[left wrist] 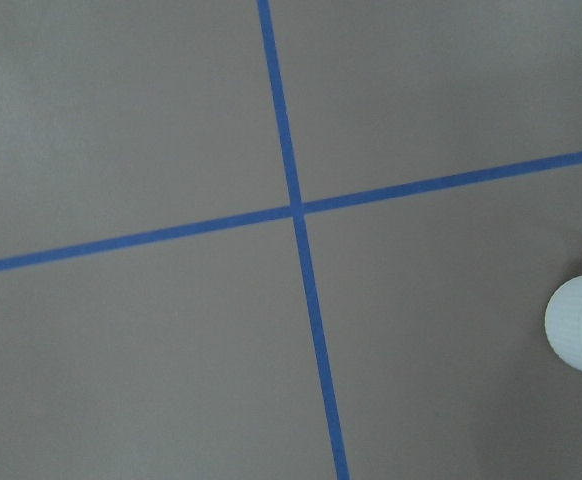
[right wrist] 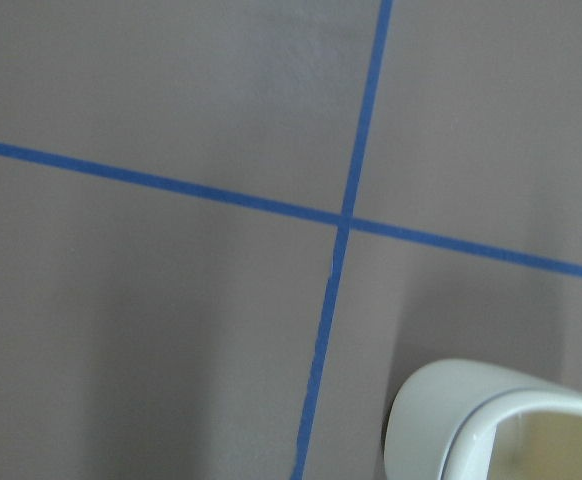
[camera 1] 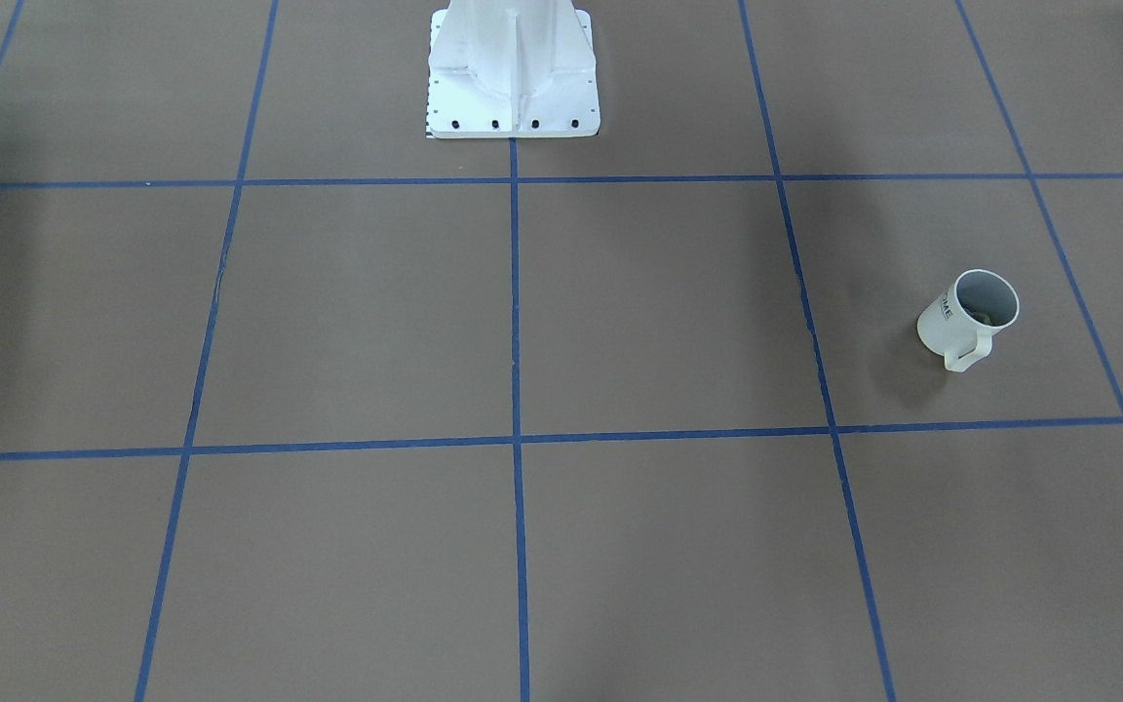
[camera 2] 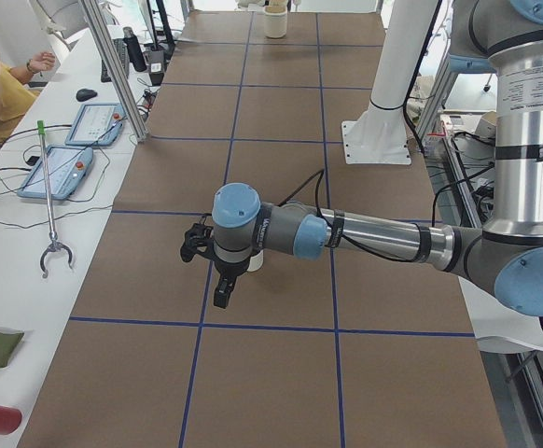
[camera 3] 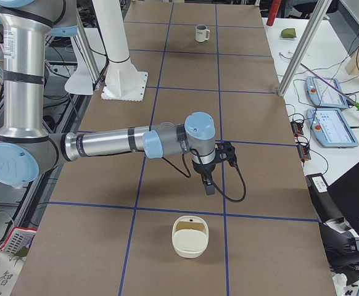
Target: Left arm hands cup to right arm to dump lemon
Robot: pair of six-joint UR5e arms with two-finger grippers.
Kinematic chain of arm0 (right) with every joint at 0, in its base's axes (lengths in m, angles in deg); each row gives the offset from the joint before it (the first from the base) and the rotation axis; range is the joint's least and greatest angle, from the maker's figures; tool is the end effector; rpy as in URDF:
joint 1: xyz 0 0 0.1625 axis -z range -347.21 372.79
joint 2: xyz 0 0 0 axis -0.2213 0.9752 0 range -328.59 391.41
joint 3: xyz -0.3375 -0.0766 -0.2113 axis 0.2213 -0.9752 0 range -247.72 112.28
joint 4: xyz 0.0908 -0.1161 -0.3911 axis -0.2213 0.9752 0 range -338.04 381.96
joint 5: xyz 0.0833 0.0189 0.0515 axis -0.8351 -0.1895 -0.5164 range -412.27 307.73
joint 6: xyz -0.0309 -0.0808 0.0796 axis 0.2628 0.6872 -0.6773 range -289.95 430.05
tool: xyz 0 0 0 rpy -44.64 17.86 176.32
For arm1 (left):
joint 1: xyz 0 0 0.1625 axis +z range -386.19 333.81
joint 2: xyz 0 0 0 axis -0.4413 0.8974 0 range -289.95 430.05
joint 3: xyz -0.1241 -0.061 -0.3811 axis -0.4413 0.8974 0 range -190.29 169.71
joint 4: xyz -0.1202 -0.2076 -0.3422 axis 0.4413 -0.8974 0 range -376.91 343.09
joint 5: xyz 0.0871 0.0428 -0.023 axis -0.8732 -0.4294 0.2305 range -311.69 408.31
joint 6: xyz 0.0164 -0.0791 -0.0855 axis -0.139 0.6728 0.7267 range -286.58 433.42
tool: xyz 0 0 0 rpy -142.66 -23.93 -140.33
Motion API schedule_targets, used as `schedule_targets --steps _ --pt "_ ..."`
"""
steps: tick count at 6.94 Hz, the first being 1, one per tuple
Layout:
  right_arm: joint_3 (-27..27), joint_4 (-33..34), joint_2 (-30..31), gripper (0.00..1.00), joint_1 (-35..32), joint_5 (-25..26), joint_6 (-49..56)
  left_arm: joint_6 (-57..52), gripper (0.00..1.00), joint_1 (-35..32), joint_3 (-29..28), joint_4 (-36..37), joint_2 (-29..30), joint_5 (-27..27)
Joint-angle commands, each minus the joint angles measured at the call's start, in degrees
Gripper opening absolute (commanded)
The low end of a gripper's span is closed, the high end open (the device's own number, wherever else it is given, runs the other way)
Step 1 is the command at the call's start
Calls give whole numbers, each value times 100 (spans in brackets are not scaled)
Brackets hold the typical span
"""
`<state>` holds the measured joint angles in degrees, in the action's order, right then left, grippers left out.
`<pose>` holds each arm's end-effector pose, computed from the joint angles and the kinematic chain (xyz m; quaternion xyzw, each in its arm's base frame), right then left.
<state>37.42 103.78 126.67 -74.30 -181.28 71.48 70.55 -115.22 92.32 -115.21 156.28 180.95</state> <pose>0.0350 -0.4786 0.5542 0.1437 -0.3316 -0.0876 0.9283 -0.0454 -0.4864 0.5595 0.1447 0.3571 0.0850 0.9189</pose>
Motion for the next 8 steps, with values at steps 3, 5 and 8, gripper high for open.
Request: schedule_targets --steps 3,5,8 --pt "95 -1593 -349 100 524 60 -19 -3 100 0 -240 -1358 210 42" --pt "104 -1888 -368 100 778 51 -255 537 100 496 -328 -1691 219 52" --pt "139 -2442 -597 100 1447 297 -1522 3504 100 1867 -364 -2619 114 -472"
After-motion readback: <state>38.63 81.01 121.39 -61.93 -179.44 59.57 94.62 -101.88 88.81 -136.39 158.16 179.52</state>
